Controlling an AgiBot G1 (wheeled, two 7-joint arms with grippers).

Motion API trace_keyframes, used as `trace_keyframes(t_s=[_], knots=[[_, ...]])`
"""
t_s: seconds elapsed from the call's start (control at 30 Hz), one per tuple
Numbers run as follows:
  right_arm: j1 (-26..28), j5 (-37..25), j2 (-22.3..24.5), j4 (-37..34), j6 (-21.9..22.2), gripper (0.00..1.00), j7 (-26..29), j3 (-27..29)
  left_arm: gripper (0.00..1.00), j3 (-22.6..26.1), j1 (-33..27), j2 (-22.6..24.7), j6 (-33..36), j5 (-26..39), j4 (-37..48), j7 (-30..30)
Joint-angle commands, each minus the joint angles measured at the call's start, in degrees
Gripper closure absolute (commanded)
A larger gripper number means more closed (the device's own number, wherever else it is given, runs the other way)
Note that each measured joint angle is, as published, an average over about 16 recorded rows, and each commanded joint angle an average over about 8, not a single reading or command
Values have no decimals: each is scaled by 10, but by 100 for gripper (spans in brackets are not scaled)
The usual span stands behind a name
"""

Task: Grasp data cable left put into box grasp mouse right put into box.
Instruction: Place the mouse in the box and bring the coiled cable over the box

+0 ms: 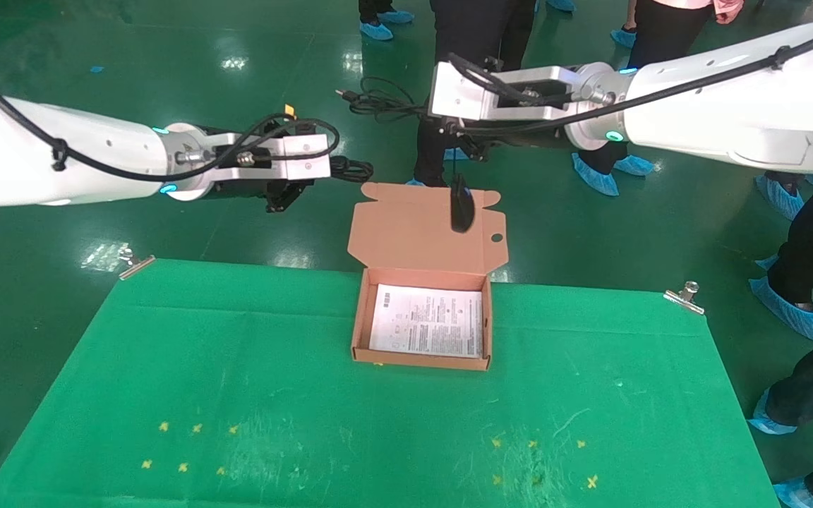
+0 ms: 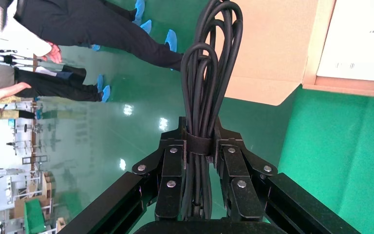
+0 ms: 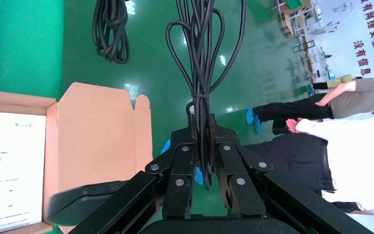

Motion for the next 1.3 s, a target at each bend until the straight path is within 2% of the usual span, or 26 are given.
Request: trace_keyframes(t_s=[0.03,0.4,0.87,1.3], knots=[[1,0,-1,-2,-1,100,-1,0,100,0,-1,0,-1,0,1,0],[-16,0,-5,-1,-4,100,9,-4,100,2,10,-3,9,-3,11,-7],[-52,3,-37,-29,13,100,1,-23,100,23,35,-14,25,44,12,-49],[-96,50,-48,-17,49,100,22,-103,100,40,56,-38,63,106,-39,-136]])
